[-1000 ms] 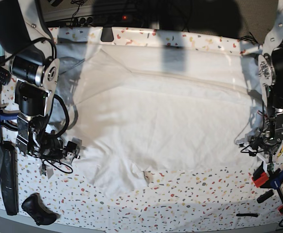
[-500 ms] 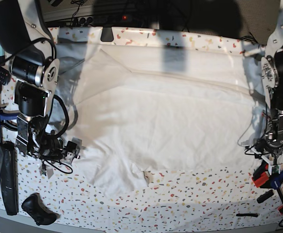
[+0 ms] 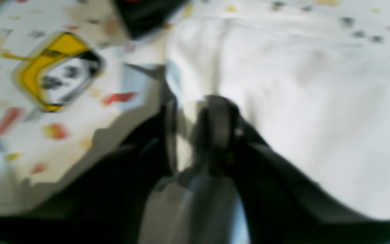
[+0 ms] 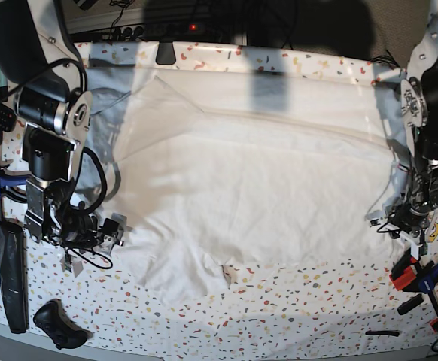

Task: Fold the T-shirt properly
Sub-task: 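Grasp the shirt's side edges with both grippers and pull outward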

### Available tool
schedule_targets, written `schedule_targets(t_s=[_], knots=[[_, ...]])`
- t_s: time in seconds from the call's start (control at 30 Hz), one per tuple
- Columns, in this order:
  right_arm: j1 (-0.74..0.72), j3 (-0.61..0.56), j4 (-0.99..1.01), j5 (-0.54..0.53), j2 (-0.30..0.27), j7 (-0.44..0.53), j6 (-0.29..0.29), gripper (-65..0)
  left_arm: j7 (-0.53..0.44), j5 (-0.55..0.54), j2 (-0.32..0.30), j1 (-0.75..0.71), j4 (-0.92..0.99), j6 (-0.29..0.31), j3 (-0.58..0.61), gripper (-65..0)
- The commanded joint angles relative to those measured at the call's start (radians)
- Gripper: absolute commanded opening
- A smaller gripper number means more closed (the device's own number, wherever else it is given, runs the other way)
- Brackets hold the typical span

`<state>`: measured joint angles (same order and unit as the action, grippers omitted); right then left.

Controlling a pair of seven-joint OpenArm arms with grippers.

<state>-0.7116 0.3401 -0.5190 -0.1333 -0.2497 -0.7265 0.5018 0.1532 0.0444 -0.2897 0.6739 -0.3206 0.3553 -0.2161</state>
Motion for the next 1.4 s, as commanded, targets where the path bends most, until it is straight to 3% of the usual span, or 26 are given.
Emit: schedule_targets(t_s=[0.0, 0.07, 0.2, 0.37, 0.43, 0.57, 0.63, 0.67, 0.77, 0.93, 1.13, 1.37], knots=[[-0.011, 0.0, 0.0, 0.004, -0.003, -0.058, 0.007, -29.5, 0.059, -0.01, 0.01, 0.016, 0.0, 0.035, 0.002, -57.4], [-0.011, 0.0, 0.0, 0.004, -0.003, -0.057, 0.007, -29.5, 0.064, -0.02, 0.008, 0.02, 0.0, 0.038, 0.002, -65.0], [-0.012, 0.0, 0.0, 0.003, -0.003, -0.045, 0.007, -31.2, 0.12, -0.02, -0.009, 0.039, 0.0, 0.038, 0.002, -65.0], [-0.019, 0.0, -0.001, -0.001, -0.009, -0.032, 0.008, -59.9, 0.164, -0.048, -0.062, 0.067, 0.0, 0.038, 0.002, -65.0], [-0.02, 0.0, -0.001, -0.001, -0.014, -0.031, 0.008, -63.2, 0.186, -0.1, -0.088, 0.076, 0.0, 0.038, 0.002, -65.0], [-0.02, 0.0, -0.001, -0.001, -0.016, -0.04, 0.029, -65.0, 0.221, -0.195, -0.134, 0.077, 0.0, 0.042, 0.002, -65.0], [-0.02, 0.0, -0.002, 0.0, -0.017, -0.041, 0.121, -65.0, 0.237, -0.215, -0.15, 0.077, 0.0, 0.065, 0.002, -65.0], [-0.019, 0.0, -0.004, -0.006, -0.017, -0.051, 0.139, -65.0, 0.245, -0.22, -0.157, 0.077, 0.0, 0.084, 0.002, -65.0], [-0.019, 0.001, -0.004, -0.05, -0.017, -0.096, 0.142, -65.0, 0.251, -0.24, -0.166, 0.077, 0.0, 0.125, 0.002, -65.0], [-0.019, 0.001, -0.004, -0.114, -0.017, -0.15, 0.142, -65.0, 0.253, -0.24, -0.162, 0.077, 0.0, 0.126, 0.002, -65.0], [-0.019, 0.001, -0.005, -0.117, -0.028, -0.159, 0.142, -65.0, 0.273, -0.241, -0.162, 0.077, 0.0, 0.135, 0.002, -65.0], [-0.019, 0.001, -0.005, -0.34, -0.098, -0.235, 0.166, -65.0, 0.312, -0.328, -0.163, 0.077, 0.0, 0.185, 0.002, -65.0]])
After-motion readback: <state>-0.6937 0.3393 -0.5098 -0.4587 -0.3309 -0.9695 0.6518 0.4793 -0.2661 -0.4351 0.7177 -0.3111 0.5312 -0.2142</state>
